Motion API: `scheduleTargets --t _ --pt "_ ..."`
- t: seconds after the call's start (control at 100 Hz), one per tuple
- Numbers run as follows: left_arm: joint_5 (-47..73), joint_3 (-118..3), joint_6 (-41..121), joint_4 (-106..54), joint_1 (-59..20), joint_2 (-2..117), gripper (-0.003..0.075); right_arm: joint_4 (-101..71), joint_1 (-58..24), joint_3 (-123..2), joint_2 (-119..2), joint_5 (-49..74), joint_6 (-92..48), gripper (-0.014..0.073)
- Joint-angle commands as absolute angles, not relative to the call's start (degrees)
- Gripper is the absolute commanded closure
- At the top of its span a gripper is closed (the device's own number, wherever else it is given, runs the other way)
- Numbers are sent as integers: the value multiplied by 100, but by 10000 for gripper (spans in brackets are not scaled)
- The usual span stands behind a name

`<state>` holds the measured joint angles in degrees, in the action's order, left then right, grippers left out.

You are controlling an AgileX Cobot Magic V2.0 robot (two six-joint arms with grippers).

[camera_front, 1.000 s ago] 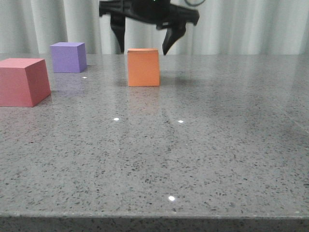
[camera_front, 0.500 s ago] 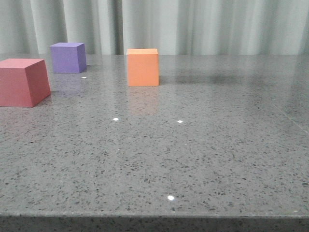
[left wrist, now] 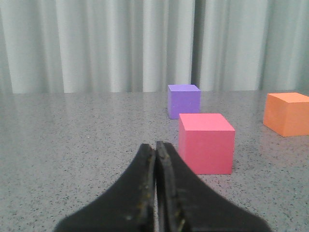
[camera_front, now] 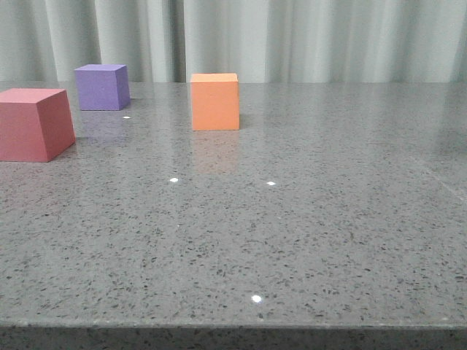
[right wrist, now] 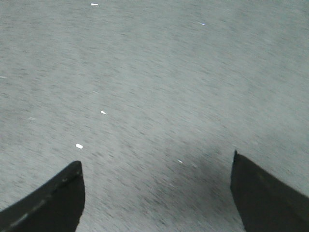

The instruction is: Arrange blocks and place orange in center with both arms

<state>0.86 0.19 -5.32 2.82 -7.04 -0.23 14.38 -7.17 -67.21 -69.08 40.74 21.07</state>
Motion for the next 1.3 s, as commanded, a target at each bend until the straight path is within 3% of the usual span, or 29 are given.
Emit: scheduleTargets --t 0.0,0.45,0.8,0.94,1.06,1.18,1.29 --pt "-378 258 -550 246 -692 -230 741 1605 -576 -6207 -6239 3378 2031 -19" --pt "-378 258 -550 246 -692 -230 741 1654 -577 -3149 -3318 1614 2031 -19" --pt "-378 258 -550 246 -692 -230 741 1834 -594 -2715 -2458 1460 2031 4" --pt "-378 258 -550 246 -692 -230 741 1863 -594 -2715 -2464 1404 2031 191" --pt "-378 258 -550 246 -692 -230 741 1863 -594 -2715 -2464 1404 2031 469" --pt "-378 258 -550 246 -692 -230 741 1863 -594 -2715 -2464 1404 2031 686" --pt "-378 258 -550 246 -692 -230 741 1863 -594 -2715 -2464 1404 2031 704"
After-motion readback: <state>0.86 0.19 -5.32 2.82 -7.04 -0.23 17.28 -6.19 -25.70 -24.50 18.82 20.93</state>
